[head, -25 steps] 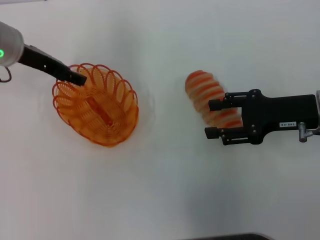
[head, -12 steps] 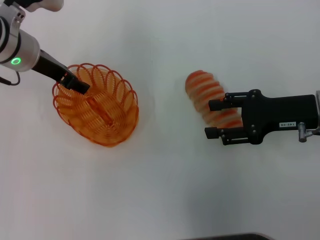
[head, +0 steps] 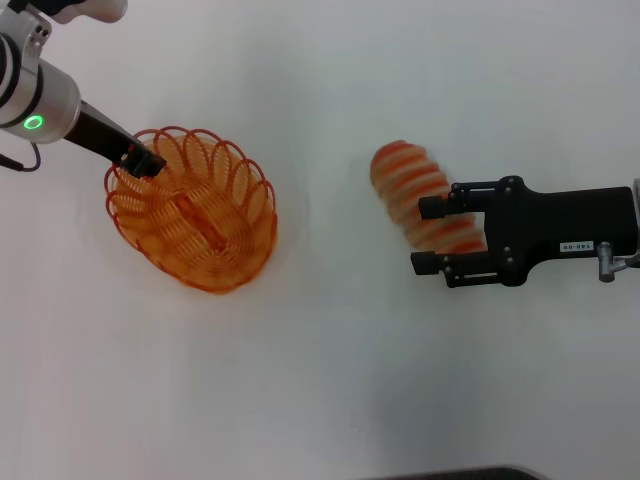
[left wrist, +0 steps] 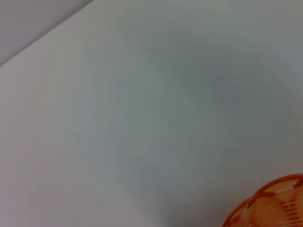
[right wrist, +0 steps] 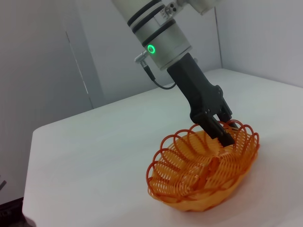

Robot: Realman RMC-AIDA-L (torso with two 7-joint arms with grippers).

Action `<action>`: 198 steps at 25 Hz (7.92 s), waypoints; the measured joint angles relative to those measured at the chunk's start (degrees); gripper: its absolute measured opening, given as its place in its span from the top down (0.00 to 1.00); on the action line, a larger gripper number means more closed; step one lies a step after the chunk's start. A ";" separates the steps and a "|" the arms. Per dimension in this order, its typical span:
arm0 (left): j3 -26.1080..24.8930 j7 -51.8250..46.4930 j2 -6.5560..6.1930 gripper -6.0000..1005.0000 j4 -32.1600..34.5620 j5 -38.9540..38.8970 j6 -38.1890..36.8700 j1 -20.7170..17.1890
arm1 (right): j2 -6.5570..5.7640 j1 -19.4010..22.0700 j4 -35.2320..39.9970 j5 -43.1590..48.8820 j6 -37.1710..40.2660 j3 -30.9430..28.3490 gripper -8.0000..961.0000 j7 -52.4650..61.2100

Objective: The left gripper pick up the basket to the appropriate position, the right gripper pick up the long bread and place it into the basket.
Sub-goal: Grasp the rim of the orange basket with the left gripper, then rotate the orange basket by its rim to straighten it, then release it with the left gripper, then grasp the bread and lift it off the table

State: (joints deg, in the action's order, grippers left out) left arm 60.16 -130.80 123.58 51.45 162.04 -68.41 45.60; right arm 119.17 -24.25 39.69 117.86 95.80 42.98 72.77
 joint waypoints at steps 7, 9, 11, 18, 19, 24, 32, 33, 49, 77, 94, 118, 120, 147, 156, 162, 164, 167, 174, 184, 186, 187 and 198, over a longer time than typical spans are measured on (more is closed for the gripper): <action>-0.68 -1.69 0.02 0.66 0.33 0.05 -0.41 0.19 | 0.00 0.00 0.02 0.00 0.00 0.00 0.22 0.00; -0.87 -2.57 -0.02 0.70 0.79 -0.08 -0.90 0.21 | 0.00 0.00 0.03 0.00 0.00 0.00 0.22 0.00; -0.92 -3.37 -0.04 0.74 1.29 -0.20 -1.58 0.22 | 0.00 0.00 0.04 0.00 0.01 0.00 0.22 0.00; -3.22 -8.34 -0.21 0.84 4.38 -0.33 -8.62 0.64 | 0.08 -0.11 0.09 -0.05 -0.33 -1.86 0.22 0.00; -4.25 -9.13 -0.22 0.84 5.03 -0.34 -10.24 0.75 | 0.08 -0.15 0.05 -0.06 -0.54 -2.18 0.22 0.00; -10.42 -11.30 -0.06 0.89 6.57 -0.44 -15.03 0.99 | 0.16 -0.31 -0.22 -0.09 -3.61 -3.63 0.22 0.00; -17.95 -16.77 0.09 0.90 8.48 -2.42 -18.86 -1.69 | 0.40 -0.79 -1.75 -3.23 -7.12 -4.28 0.22 0.48; -18.63 -17.03 0.07 0.90 8.57 -3.85 -19.26 -2.40 | 0.40 -0.81 -1.84 -3.81 -7.19 -4.29 0.22 0.50; -18.24 -21.98 1.08 0.91 10.44 -14.99 -16.25 -10.47 | 0.35 0.08 -4.05 -11.76 -8.92 -5.50 0.22 -2.20; -5.49 -20.58 0.95 0.82 5.42 -24.68 -3.97 -17.08 | 0.45 -0.36 -9.17 -15.18 -12.30 -6.47 0.22 -6.95; -7.34 -16.89 0.69 0.59 6.72 -28.02 -5.59 -19.15 | 0.45 -0.50 -9.30 -15.11 -12.92 -6.43 0.22 -6.46; -25.35 47.19 -1.24 0.32 1.69 -42.91 -37.86 -23.49 | -1.79 -4.78 7.53 -0.39 -6.54 -3.07 0.18 42.68; -25.37 48.97 -1.13 0.31 2.62 -41.61 -38.98 -24.08 | -2.42 -6.66 8.02 2.65 -6.22 -2.89 0.16 49.21; -25.54 66.02 -0.15 0.13 3.43 -34.36 -40.60 -26.61 | -1.86 -30.20 7.41 40.23 -1.93 7.16 0.01 93.16; -24.93 66.43 0.13 0.13 2.37 -34.33 -40.09 -26.67 | -0.03 -33.04 5.00 45.69 -3.88 14.42 0.01 95.91; -24.83 66.46 0.20 0.13 1.80 -34.33 -40.09 -26.56 | 0.28 -33.94 2.94 45.73 -6.19 15.59 0.01 96.00; -24.82 66.52 0.23 0.13 1.80 -34.42 -40.05 -26.51 | 0.29 -34.33 2.02 45.73 -7.09 15.75 0.01 96.01; -24.82 66.79 0.25 0.13 1.76 -34.57 -40.03 -26.44 | 0.35 -34.83 0.69 45.57 -8.54 16.56 0.01 96.02; -24.83 67.17 0.26 0.13 1.36 -34.75 -39.90 -26.23 | 0.77 -36.17 -2.22 45.01 -11.65 18.30 0.01 95.72; -24.83 67.71 0.26 0.13 0.98 -34.78 -39.20 -26.18 | 0.81 -37.75 -6.98 44.90 -15.71 18.74 0.02 95.39; -24.83 67.71 0.26 0.13 0.93 -34.78 -39.15 -26.18 | 0.82 -37.90 -7.19 44.90 -16.26 19.24 0.02 95.37; -24.83 67.71 0.26 0.13 0.92 -34.78 -39.13 -26.17 | 0.84 -37.92 -7.20 44.90 -16.40 19.48 0.02 95.36; -24.83 67.85 0.26 0.13 0.59 -34.49 -38.63 -26.17 | 0.82 -37.58 -6.31 41.55 -18.02 20.45 0.27 93.62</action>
State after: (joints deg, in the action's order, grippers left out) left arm 35.33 -62.96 123.84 52.05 127.54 -107.03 19.42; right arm 119.99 -61.83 33.39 159.41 77.78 63.42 166.39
